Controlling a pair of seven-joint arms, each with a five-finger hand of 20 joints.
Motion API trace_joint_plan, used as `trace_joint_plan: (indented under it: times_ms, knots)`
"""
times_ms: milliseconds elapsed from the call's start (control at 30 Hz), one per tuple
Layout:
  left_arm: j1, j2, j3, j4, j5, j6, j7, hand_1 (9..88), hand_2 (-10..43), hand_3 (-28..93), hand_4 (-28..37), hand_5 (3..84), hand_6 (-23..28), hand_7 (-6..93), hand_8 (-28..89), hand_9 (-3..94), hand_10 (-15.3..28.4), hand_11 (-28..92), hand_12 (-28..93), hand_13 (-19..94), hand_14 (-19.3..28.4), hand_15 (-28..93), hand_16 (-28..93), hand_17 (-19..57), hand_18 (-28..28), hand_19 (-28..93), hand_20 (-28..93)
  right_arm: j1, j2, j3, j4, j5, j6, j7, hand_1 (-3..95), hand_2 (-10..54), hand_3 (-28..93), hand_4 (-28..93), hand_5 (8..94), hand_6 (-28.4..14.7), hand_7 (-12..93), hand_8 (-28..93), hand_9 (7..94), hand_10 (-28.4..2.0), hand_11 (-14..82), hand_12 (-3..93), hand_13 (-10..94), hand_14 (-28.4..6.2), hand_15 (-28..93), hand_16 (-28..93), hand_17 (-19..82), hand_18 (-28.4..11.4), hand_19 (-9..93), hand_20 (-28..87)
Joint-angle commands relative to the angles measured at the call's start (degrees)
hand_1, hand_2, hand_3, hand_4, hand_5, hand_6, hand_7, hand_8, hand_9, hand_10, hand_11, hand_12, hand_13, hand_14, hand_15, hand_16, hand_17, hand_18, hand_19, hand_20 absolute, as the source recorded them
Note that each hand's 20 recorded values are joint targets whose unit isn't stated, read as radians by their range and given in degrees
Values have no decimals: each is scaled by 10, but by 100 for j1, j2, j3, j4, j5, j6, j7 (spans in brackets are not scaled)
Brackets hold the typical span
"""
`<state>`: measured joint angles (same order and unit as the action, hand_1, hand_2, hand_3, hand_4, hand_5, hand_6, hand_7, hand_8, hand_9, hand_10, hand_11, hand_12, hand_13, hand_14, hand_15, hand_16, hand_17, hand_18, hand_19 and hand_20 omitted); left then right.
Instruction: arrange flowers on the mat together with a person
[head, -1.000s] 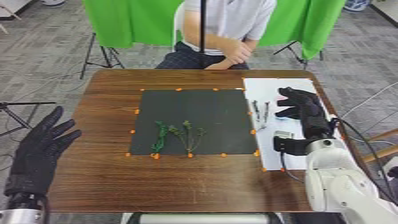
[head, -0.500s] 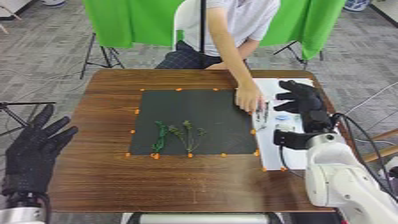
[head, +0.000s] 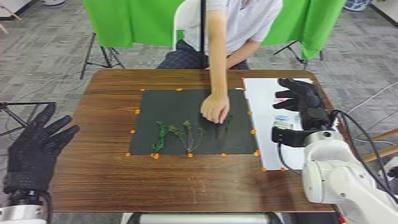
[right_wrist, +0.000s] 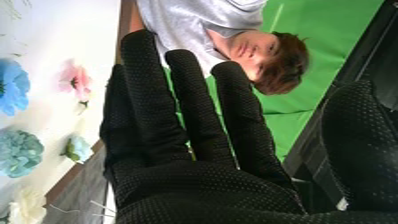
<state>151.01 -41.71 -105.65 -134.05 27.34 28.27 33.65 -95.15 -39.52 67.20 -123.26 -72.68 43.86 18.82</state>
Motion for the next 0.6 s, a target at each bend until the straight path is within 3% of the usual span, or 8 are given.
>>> trace_joint_plan:
  times_ms: [33,233,300,333,367,400,600]
  knots:
    - [168,151,63,3,-139,60,161,178,71,752,-283,291,32,98,-84,301,148,181,121,203,216,425,-43,-86,185,377,158,-132,13,111,-25,-84,51,-2,159,92,738,-237,508,-44,135,-117,550,-213,150,140,481,-228,473,96,118,-278,575,131]
    - [140,150,85,16,-110,51,158,179,72,750,-283,292,32,99,-84,301,149,182,120,203,216,425,-42,-86,184,376,158,-230,40,180,-34,-63,44,-54,160,90,740,-237,509,-43,136,-117,550,-213,151,140,481,-228,474,95,120,-278,577,131]
    - [143,179,90,23,-145,67,184,179,72,751,-283,292,32,99,-85,301,149,182,120,203,216,425,-42,-87,183,376,158,-255,42,201,-39,-86,51,-52,160,90,741,-237,509,-43,136,-117,551,-213,151,139,482,-229,475,95,120,-278,578,131]
    - [183,223,93,16,-209,99,271,180,72,750,-283,292,32,99,-85,301,149,181,120,203,216,425,-43,-87,183,375,158,-228,46,187,-25,-77,46,-74,160,89,741,-237,509,-43,136,-117,551,-213,150,139,482,-229,476,95,120,-278,579,131]
    - [176,197,87,11,-176,87,225,180,72,750,-283,292,32,99,-85,300,149,181,120,203,216,425,-42,-87,182,375,158,-288,49,241,-44,-75,15,-71,160,89,741,-237,509,-43,136,-117,551,-213,150,139,482,-228,476,95,120,-278,579,131]
    - [186,250,100,16,-218,114,308,181,73,749,-283,292,32,99,-85,300,149,181,119,202,216,426,-43,-87,182,375,158,-259,70,217,-38,-67,28,-79,159,88,742,-237,509,-43,136,-117,551,-213,151,139,483,-228,476,95,121,-278,579,132]
    - [205,283,129,13,-240,130,348,182,73,750,-283,292,33,100,-85,301,149,181,120,202,216,426,-43,-87,181,373,158,-305,78,250,-39,-115,56,-63,163,86,742,-235,509,-43,136,-117,552,-213,151,139,484,-228,477,94,122,-278,581,131]
